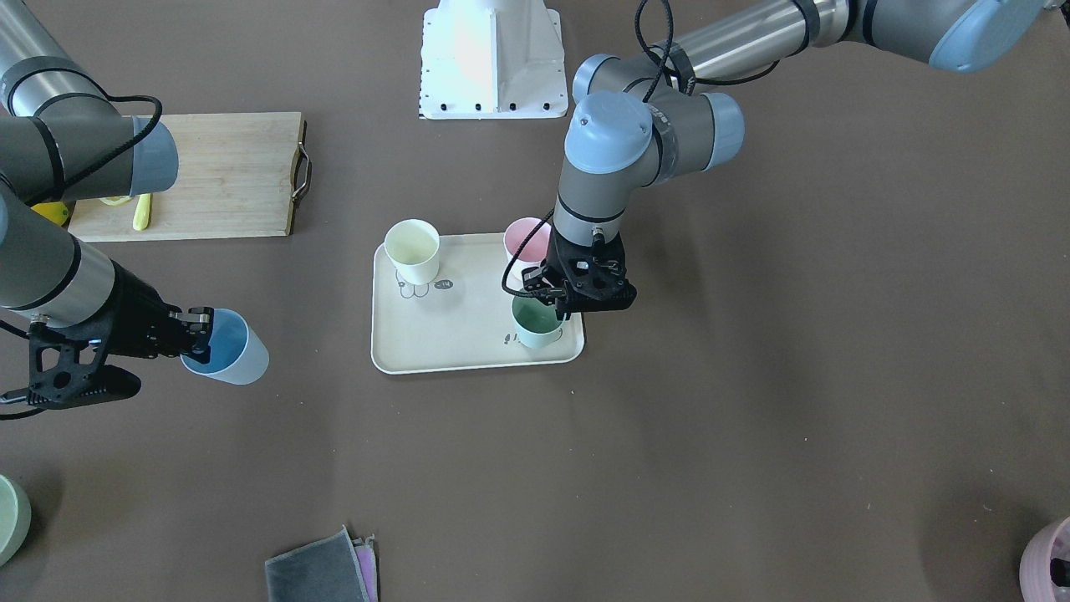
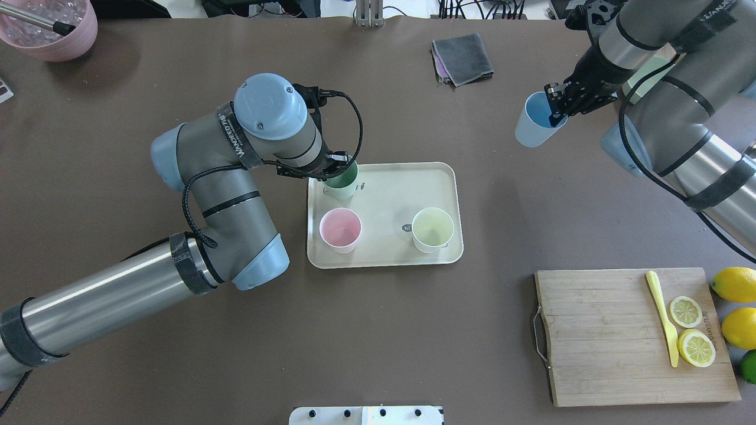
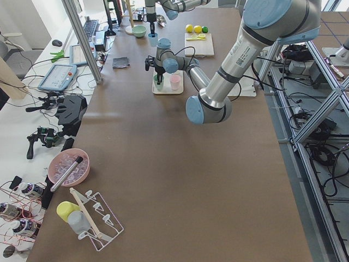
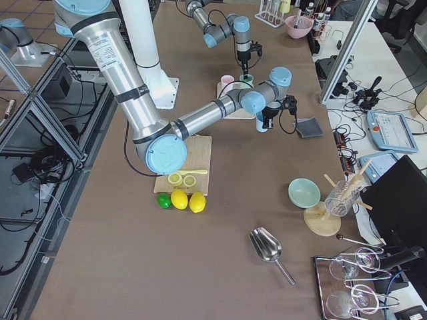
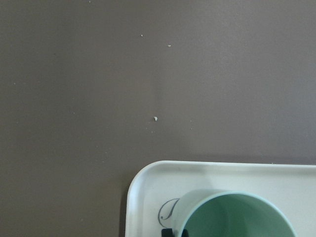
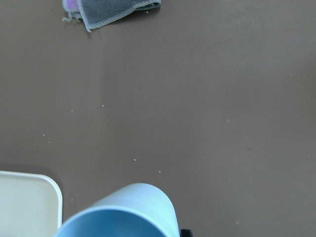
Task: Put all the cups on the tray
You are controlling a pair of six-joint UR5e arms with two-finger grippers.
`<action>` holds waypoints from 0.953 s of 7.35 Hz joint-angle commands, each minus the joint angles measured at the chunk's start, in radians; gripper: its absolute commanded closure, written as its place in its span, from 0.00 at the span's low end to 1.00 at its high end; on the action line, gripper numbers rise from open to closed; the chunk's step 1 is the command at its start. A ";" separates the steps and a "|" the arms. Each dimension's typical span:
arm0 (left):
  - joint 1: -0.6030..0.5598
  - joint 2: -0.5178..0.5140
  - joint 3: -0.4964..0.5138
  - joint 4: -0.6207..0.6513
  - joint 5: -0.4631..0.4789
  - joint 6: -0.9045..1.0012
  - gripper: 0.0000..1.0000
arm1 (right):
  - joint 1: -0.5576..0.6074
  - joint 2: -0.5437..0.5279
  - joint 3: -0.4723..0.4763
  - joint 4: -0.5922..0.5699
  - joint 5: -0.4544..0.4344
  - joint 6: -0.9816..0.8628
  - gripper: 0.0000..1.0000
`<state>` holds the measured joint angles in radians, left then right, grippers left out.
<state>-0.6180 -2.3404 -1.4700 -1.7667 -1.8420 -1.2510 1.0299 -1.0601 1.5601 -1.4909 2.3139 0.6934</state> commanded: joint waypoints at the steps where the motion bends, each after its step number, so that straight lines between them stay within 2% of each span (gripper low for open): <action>1: -0.005 0.001 -0.009 0.000 0.021 0.008 0.03 | -0.034 0.052 0.000 -0.006 -0.005 0.091 1.00; 2: -0.038 0.000 -0.030 0.007 0.006 0.012 0.03 | -0.066 0.078 0.000 -0.006 -0.016 0.136 1.00; 4: -0.136 0.024 -0.079 0.038 -0.103 0.138 0.03 | -0.146 0.110 -0.002 0.000 -0.086 0.228 1.00; 7: -0.305 0.162 -0.199 0.067 -0.248 0.365 0.02 | -0.253 0.162 -0.063 0.014 -0.204 0.296 1.00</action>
<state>-0.8565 -2.2382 -1.6209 -1.7056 -2.0331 -0.9661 0.8165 -0.9257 1.5325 -1.4839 2.1580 0.9676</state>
